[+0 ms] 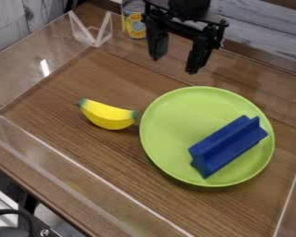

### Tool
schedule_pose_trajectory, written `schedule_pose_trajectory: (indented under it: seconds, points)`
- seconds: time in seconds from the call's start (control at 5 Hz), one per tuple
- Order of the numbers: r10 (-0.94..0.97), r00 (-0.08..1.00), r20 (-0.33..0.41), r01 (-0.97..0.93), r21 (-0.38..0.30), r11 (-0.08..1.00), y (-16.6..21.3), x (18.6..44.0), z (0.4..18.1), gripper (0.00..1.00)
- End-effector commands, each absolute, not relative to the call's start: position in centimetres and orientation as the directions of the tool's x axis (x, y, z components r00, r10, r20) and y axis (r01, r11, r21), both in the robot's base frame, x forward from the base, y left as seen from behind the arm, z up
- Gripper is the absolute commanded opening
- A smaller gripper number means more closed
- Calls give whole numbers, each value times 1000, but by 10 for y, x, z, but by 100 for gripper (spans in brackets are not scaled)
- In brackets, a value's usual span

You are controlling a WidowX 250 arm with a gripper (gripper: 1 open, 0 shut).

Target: Put the banana in the green plate

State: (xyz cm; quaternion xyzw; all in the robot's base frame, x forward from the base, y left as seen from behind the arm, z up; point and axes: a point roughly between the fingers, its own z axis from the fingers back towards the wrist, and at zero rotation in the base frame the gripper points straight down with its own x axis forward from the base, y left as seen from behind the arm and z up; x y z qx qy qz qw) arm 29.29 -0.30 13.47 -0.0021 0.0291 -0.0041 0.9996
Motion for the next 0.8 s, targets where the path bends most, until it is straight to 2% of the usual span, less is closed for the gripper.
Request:
schedule_pose_trajectory:
  seconds: [0.0, 0.2, 0.6]
  points:
    - [-180, 981, -69, 180, -9, 984, 7, 288, 130, 100]
    - [-382, 921, -71, 382, -14, 924, 20, 282, 128, 100]
    - [-683, 727, -70, 685, -8, 729, 44, 271, 121, 100]
